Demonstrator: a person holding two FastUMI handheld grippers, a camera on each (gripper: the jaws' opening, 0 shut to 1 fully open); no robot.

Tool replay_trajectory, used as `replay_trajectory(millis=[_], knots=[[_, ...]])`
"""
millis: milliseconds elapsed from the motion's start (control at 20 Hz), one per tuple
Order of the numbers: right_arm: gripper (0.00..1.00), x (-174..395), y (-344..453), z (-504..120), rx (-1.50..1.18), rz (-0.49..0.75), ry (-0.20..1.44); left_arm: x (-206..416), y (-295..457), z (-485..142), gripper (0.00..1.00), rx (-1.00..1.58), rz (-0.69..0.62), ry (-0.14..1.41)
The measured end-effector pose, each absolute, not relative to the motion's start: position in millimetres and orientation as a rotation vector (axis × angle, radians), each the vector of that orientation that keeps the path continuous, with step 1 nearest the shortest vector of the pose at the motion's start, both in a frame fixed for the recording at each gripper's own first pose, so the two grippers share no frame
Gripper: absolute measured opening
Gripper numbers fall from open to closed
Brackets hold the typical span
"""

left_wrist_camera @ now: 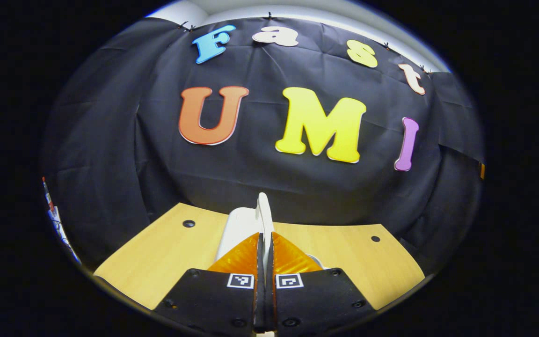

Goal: First open the suitcase, pack the skin care products into it, and then close the suitcase.

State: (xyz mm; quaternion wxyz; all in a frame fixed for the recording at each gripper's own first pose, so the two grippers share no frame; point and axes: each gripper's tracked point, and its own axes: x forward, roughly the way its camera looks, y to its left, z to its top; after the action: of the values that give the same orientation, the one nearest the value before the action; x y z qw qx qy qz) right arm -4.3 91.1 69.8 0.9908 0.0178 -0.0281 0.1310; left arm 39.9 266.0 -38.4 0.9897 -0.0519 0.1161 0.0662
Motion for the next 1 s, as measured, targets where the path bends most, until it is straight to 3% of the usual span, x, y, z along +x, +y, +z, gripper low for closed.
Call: replay_trajectory(millis=[350, 800, 1000], knots=[[0.79, -6.6, 47.2, 38.6, 0.057, 0.237, 0.003, 80.5, 154.5, -110.1, 0.03, 0.026, -0.036, 0.392], [0.8, -4.8, 10.6, -18.0, 0.075, 0.193, 0.131, 107.0, 91.7, -227.1, 0.03, 0.117, -0.032, 0.585], [0.78, -6.3, 3.0, -30.7, 0.072, 0.167, 0.159, 97.3, 82.5, -247.6, 0.03, 0.242, -0.071, 0.615]])
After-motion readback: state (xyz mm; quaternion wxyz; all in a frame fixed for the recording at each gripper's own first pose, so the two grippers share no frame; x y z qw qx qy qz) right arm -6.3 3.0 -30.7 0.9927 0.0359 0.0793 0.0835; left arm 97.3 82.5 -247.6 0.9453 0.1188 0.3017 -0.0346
